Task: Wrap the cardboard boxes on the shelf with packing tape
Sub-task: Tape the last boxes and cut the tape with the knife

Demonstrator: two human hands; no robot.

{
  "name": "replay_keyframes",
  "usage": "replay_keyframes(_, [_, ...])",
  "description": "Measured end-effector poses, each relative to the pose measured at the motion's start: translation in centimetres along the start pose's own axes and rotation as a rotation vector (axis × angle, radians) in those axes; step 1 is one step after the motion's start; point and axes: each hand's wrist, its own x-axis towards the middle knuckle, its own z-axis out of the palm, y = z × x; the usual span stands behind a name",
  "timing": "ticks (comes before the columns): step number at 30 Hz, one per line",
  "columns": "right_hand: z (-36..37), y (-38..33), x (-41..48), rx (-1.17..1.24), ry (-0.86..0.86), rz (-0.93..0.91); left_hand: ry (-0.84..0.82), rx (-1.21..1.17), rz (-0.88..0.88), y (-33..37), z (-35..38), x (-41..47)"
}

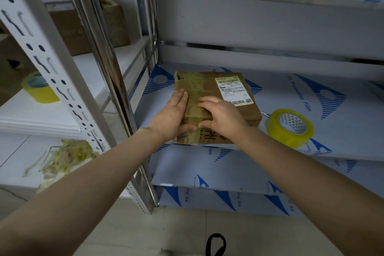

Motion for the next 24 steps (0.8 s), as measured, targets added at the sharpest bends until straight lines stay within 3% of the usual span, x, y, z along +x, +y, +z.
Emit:
replay_keyframes(4, [0.4, 0.3, -0.5, 0.043, 0.025, -0.044, -0.016, -0.028, 0.019, -0.2, 0.0, 0.1])
replay_keyframes(7, [-1.3, 0.4, 0.9, 0.147, -0.011, 0.021, -0.052, -0.283, -0.057, -0.6, -1.3, 0.3])
replay_keyframes(10, [-3.2, 0.4, 3.8, 0.286, 0.042, 0.17, 0.176, -0.568, -0.217, -1.4, -2.8, 1.6])
replay_keyframes(12, [-2.8, 0.6, 5.6, 0.181, -0.103, 0.189, 0.203, -0.513, -0.326, -1.8, -3.2, 3.1])
replay_keyframes(15, [-0.6, 1.0, 6.6, 0.011, -0.284, 0.159, 0.104, -0.44, -0.42, -1.9, -3.3, 5.5])
replay_keyframes(19, [1.0, 1.7, 6.4, -0.049, -0.273, 0.139, 0.007, -0.416, -0.376, -1.9, -3.0, 7.1])
replay_keyframes(24, [0.9, 1.6, 6.6, -0.058, -0.27, 0.135, -0.039, -0.128, -0.246, -2.6, -2.4, 8.1])
